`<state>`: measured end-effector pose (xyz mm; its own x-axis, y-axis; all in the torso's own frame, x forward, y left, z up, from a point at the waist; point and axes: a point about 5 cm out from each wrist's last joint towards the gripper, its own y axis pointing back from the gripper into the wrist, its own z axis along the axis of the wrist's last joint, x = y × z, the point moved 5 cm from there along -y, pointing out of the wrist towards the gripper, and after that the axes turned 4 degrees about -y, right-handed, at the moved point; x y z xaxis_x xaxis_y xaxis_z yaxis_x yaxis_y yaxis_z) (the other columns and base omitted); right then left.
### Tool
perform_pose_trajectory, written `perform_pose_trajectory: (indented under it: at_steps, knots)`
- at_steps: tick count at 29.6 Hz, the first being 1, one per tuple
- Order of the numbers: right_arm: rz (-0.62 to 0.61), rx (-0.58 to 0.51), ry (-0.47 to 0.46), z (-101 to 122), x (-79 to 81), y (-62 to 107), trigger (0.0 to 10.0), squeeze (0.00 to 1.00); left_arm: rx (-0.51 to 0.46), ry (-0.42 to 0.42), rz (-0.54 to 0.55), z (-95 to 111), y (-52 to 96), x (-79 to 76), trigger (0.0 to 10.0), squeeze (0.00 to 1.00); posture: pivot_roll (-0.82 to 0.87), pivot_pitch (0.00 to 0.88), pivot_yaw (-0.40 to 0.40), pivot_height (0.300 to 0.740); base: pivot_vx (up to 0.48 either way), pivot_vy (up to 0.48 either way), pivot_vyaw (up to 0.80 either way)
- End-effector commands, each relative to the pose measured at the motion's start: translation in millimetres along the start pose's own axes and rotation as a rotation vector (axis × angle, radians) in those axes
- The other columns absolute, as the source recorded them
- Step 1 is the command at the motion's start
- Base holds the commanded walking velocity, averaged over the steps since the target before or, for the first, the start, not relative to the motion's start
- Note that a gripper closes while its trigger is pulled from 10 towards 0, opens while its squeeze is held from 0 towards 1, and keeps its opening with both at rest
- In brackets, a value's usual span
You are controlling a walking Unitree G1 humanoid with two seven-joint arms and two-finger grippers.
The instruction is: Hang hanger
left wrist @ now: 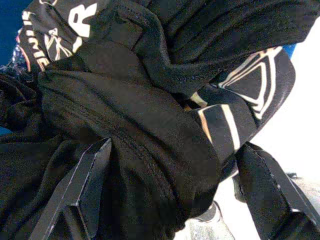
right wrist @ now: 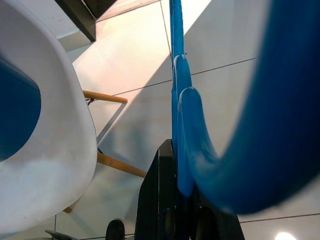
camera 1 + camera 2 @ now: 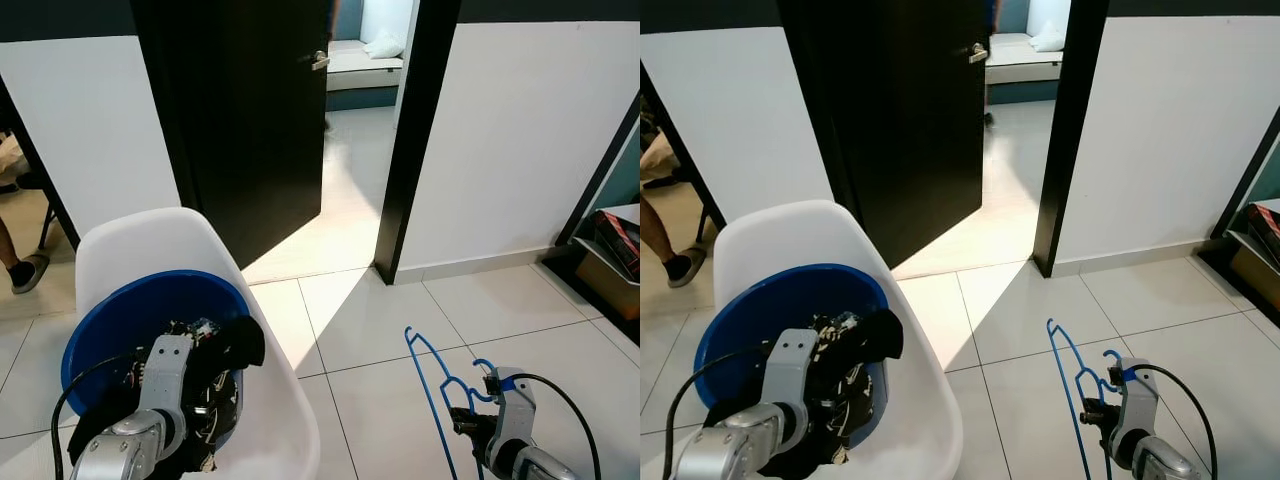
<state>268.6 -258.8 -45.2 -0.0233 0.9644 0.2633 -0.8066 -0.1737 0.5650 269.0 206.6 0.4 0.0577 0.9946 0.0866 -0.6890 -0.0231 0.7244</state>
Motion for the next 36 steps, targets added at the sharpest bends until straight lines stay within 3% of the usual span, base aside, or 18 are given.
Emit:
perform_pose_trajectory:
  at_steps: [1,2,3,12,15,18,20,22,23,25,26,27,29,30,31,33,36]
  knots:
    - [-0.002,0.007,-0.001,-2.9,1.0,-0.6,10.0,0.0,0.099,0.009,0.022,-25.1,-3.7,2.3,5.1,0.0,-0.01,0.0,-0.025,0.74,0.0,0.0,0.0]
    - [-0.002,0.007,-0.001,-2.9,1.0,-0.6,10.0,0.0,0.099,0.009,0.022,-25.1,-3.7,2.3,5.1,0.0,-0.01,0.0,-0.025,0.74,0.0,0.0,0.0]
    - [-0.003,0.008,0.0,-2.9,0.9,-0.7,10.0,0.0,0.102,0.01,0.022,-26.0,-4.1,2.3,0.3,0.0,-0.01,0.0,-0.025,0.74,0.0,0.0,0.0]
    - [-0.006,0.012,0.005,-3.4,1.7,-1.9,10.0,0.0,0.052,0.006,0.06,-11.4,-3.7,13.2,0.0,0.0,-0.01,0.0,-0.028,0.74,0.0,0.0,0.0]
    - [-0.006,0.012,0.006,-3.7,2.4,-2.7,10.0,0.0,-0.033,0.002,0.113,14.7,-0.4,27.0,0.0,0.0,-0.01,0.0,-0.027,0.74,0.0,0.0,0.0]
    - [-0.007,0.012,0.005,-3.7,2.5,-2.8,10.0,0.0,-0.07,0.005,0.134,25.3,1.7,32.3,0.0,0.0,-0.01,0.0,-0.027,0.74,0.0,0.0,0.0]
    - [-0.006,0.011,0.004,-3.8,3.1,-3.3,10.0,0.0,-0.192,-0.001,0.195,60.7,11.8,47.1,0.0,0.0,-0.01,0.0,-0.026,0.74,0.0,0.0,0.0]
    - [-0.006,0.011,0.004,-3.8,3.1,-3.3,10.0,0.0,-0.192,-0.001,0.195,60.7,11.8,47.1,0.0,0.0,-0.01,0.0,-0.026,0.74,0.0,0.0,0.0]
    - [-0.006,0.011,0.003,-3.9,3.2,-3.4,10.0,0.0,-0.255,-0.004,0.223,78.3,18.5,53.2,0.0,0.0,-0.01,0.0,-0.026,0.74,0.0,0.0,0.0]
    - [-0.006,0.011,0.003,-3.9,3.2,-3.4,10.0,0.0,-0.255,-0.004,0.223,78.3,18.5,53.2,0.0,0.0,-0.01,0.0,-0.026,0.74,0.0,0.0,0.0]
    - [-0.007,0.01,0.001,-3.8,3.5,-4.0,10.0,0.0,-0.433,-0.048,0.243,129.1,40.9,55.9,0.0,0.0,-0.01,0.0,-0.023,0.74,0.0,0.0,0.0]
    - [-0.007,0.01,0.001,-3.8,3.5,-4.0,10.0,0.0,-0.433,-0.048,0.243,129.1,40.9,55.9,0.0,0.0,-0.01,0.0,-0.023,0.74,0.0,0.0,0.0]
    - [-0.008,0.01,-0.001,-3.7,3.8,-4.3,10.0,0.0,-0.501,-0.09,0.213,150.0,52.1,47.1,0.0,0.0,-0.01,0.0,-0.023,0.74,0.0,0.0,0.0]
    - [-0.009,0.01,-0.002,-3.6,3.7,-4.4,10.0,0.0,-0.496,-0.116,0.165,150.4,51.6,36.1,0.4,0.0,-0.01,0.0,-0.021,0.74,0.0,0.0,0.0]
    - [-0.009,0.01,-0.002,-3.6,3.7,-4.4,10.0,0.0,-0.496,-0.116,0.165,150.4,51.6,36.1,0.4,0.0,-0.01,0.0,-0.021,0.74,0.0,0.0,0.0]
    - [-0.011,0.01,-0.003,-3.5,3.6,-4.6,10.0,0.0,-0.472,-0.154,0.091,143.2,46.9,19.0,0.6,0.0,-0.01,0.0,-0.02,0.74,0.0,0.0,0.0]
    - [-0.011,0.011,-0.003,-3.2,3.8,-4.7,10.0,0.0,-0.448,-0.181,0.034,135.5,43.2,6.9,0.5,0.0,-0.01,0.0,-0.021,0.74,0.0,0.0,0.0]
